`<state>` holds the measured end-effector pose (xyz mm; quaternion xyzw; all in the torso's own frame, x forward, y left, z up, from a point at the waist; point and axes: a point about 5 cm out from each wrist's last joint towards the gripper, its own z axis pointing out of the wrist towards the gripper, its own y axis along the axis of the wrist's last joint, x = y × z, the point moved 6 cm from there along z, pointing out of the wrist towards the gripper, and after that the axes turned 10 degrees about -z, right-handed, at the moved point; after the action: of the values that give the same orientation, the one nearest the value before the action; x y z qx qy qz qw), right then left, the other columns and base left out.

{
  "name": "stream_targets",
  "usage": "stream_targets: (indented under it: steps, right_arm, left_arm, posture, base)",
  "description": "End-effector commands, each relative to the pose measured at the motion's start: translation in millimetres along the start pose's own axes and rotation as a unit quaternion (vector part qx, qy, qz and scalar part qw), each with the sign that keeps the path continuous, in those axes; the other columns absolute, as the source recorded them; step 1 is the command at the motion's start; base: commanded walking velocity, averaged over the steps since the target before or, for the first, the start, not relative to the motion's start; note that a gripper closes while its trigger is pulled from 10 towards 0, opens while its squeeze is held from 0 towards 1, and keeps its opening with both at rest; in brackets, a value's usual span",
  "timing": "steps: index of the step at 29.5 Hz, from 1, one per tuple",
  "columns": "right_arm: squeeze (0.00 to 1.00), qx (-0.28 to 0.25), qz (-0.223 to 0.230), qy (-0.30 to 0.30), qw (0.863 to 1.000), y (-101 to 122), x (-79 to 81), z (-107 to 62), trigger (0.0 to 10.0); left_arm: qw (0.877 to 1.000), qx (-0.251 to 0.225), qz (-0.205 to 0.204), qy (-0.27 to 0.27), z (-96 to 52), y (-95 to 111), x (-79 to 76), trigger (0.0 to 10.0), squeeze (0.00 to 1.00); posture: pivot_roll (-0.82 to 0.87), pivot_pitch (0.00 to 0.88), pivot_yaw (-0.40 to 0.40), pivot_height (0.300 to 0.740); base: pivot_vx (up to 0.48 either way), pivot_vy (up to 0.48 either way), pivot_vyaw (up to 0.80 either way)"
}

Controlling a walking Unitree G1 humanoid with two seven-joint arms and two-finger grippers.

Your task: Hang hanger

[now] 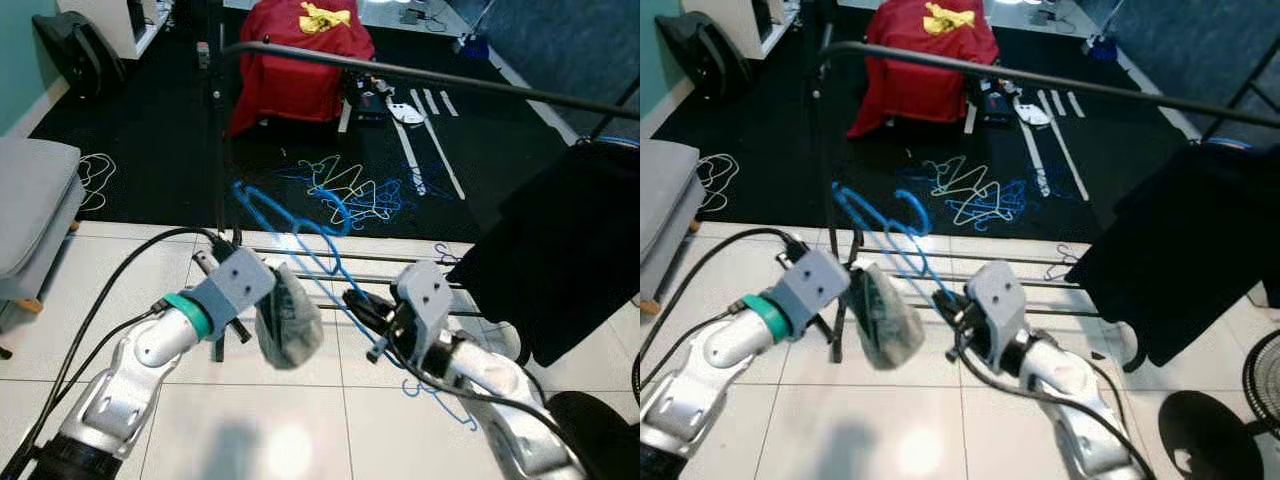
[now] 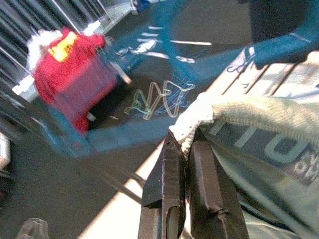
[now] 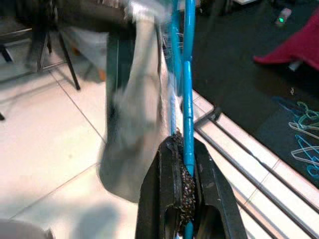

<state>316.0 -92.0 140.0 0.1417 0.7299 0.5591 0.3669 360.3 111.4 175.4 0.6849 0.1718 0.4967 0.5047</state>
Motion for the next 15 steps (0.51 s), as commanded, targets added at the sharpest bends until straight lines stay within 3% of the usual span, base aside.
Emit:
stream_targets:
  steps: [1, 3, 4, 5, 6, 7, 8, 9, 10, 15]
  right_arm:
    - [0.0, 0.0, -0.008, 0.005, 1.0, 2, 0.6, -3.7, 10.0]
    - [0.0, -0.004, -0.007, 0.008, 1.0, 7, -2.6, -6.8, 10.0]
    - [0.0, -0.008, -0.008, 0.014, 1.0, 10, -2.2, -6.8, 10.0]
    - [0.0, -0.008, -0.008, 0.014, 1.0, 10, -2.2, -6.8, 10.0]
    - [0.0, -0.011, -0.011, 0.017, 1.0, 12, -2.4, -5.8, 10.0]
    - [0.0, -0.011, -0.011, 0.017, 1.0, 12, -2.4, -5.8, 10.0]
    - [0.0, -0.016, -0.015, 0.011, 1.0, 15, -5.2, -4.1, 10.0]
    - [0.0, -0.016, -0.015, 0.011, 1.0, 15, -5.2, -4.1, 10.0]
    - [0.0, -0.025, -0.014, -0.025, 0.999, 19, -16.8, 0.4, 10.0]
    - [0.0, -0.035, -0.019, -0.047, 0.998, 26, -22.4, 3.5, 10.0]
  left_arm:
    - [1.0, -0.01, 0.009, -0.006, -0.2, 3, 1.6, 10.0, 0.0]
    - [1.0, -0.023, 0.015, -0.006, -9.4, 9, 22.7, 10.0, 0.0]
    - [0.999, -0.023, 0.043, -0.002, -15.7, 11, 36.0, 10.0, 0.0]
    - [0.999, -0.023, 0.043, -0.002, -15.7, 11, 36.0, 10.0, 0.0]
    - [0.996, -0.015, 0.088, 0.0, -22.2, 10, 48.0, 10.0, 0.0]
    - [0.996, -0.015, 0.088, 0.0, -22.2, 10, 48.0, 10.0, 0.0]
    - [0.993, -0.001, 0.121, 0.001, -28.3, 8, 57.9, 10.0, 0.0]
    - [0.993, -0.001, 0.121, 0.001, -28.3, 8, 57.9, 10.0, 0.0]
    - [0.991, 0.015, 0.129, 0.01, -33.8, 4, 66.2, 10.0, 0.0]
    - [0.99, 0.034, 0.135, 0.035, -37.5, -7, 73.2, 10.0, 0.0]
  posture:
    - [-0.02, 0.05, -0.013, 0.74]
    - [-0.01, 0.051, -0.007, 0.74]
    - [0.0, 0.053, -0.005, 0.74]
    - [0.0, 0.053, -0.005, 0.74]
    - [0.01, 0.054, -0.003, 0.74]
    - [0.01, 0.054, -0.003, 0.74]
    - [0.01, 0.054, -0.003, 0.74]
    - [0.01, 0.054, -0.003, 0.74]
    - [0.02, 0.056, 0.004, 0.74]
    - [0.01, 0.059, 0.013, 0.74]
  base:
    - [0.0, 0.0, 0.0]
    - [0.0, 0.0, 0.0]
    - [0.0, 0.0, 0.0]
    - [0.0, 0.0, 0.0]
    - [0.0, 0.0, 0.0]
    - [0.0, 0.0, 0.0]
    - [0.0, 0.0, 0.0]
    - [0.0, 0.0, 0.0]
    - [0.0, 0.0, 0.0]
    - [0.0, 0.0, 0.0]
